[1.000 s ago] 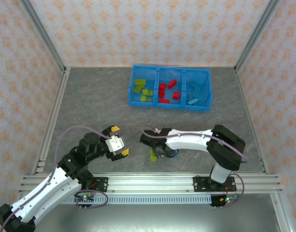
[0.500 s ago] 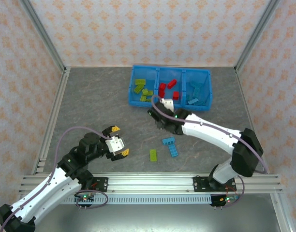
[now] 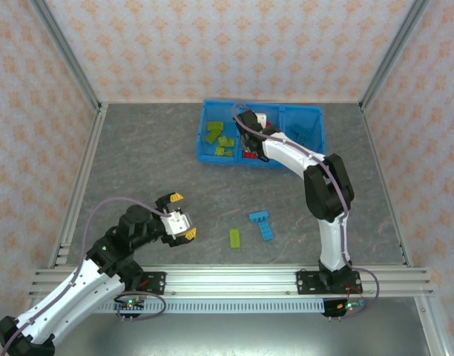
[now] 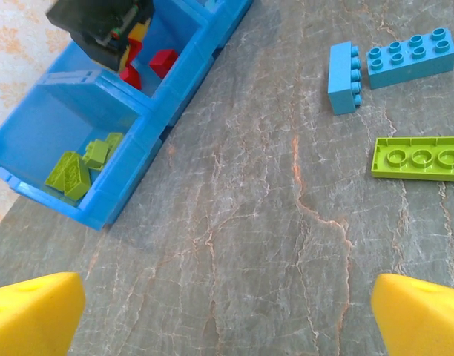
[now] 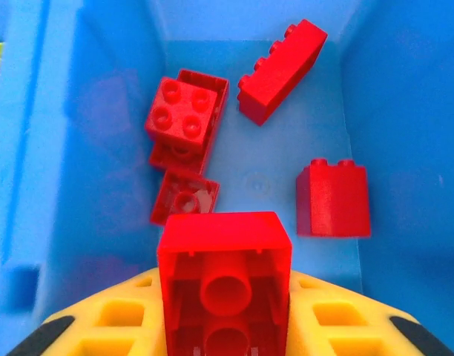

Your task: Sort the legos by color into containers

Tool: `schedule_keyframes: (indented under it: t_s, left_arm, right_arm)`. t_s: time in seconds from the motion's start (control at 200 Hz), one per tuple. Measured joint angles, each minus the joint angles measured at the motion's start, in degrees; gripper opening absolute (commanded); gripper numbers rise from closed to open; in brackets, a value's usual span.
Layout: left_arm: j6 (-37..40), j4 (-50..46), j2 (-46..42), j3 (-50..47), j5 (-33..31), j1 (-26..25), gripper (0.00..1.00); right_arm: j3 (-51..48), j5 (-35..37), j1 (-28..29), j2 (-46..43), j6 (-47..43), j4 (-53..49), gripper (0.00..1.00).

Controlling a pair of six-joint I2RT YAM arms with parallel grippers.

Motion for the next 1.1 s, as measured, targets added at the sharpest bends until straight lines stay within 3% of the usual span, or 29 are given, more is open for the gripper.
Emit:
schedule_keyframes:
  t_s: [0.115,0.3,0.51,0.671,0.791,0.961,1.096]
  left_arm:
    - [0.00,0.02,-0.63,-0.26,-0.61,0.00,1.00]
    - [0.00,-0.02,-0.59,-0.72,-0.96,0.00,1.00]
    - [0.39,-0.02,-0.48,-0.74,-1.11,0.00,1.00]
    - [0.39,0.00,-0.48,-0.81,-1.11,0.00,1.00]
    - [0.39,0.07,-0.09,-1.16,-1.03,0.00,1.00]
    - [0.37,0.17,2.14,-1.60,0.07,0.00,1.00]
    - [0.35,0.17,3.17,-1.62,0.94,0.00,1.00]
  right_arm:
    - [2.16,-0.28,-0.33,1.42,0.17,-0.39,0.47]
    - [1.22,-0.70,-0.48,0.15,0.31,0.15,0.48]
    - [-7.65,-2.86,-0.42,-11.54,0.79,-0.50,0.49]
    - [-17.07,-5.97,0.35,-27.23,1.53,-2.34,0.58]
    - [-22.84,-7.17,4.31,-35.91,2.97,-6.40,0.66]
    - [-31.06,-10.43,11.28,-38.47,5.40,-11.10,0.84]
    - [-37.00,-13.73,13.22,-37.29,6.47,-12.85,0.94]
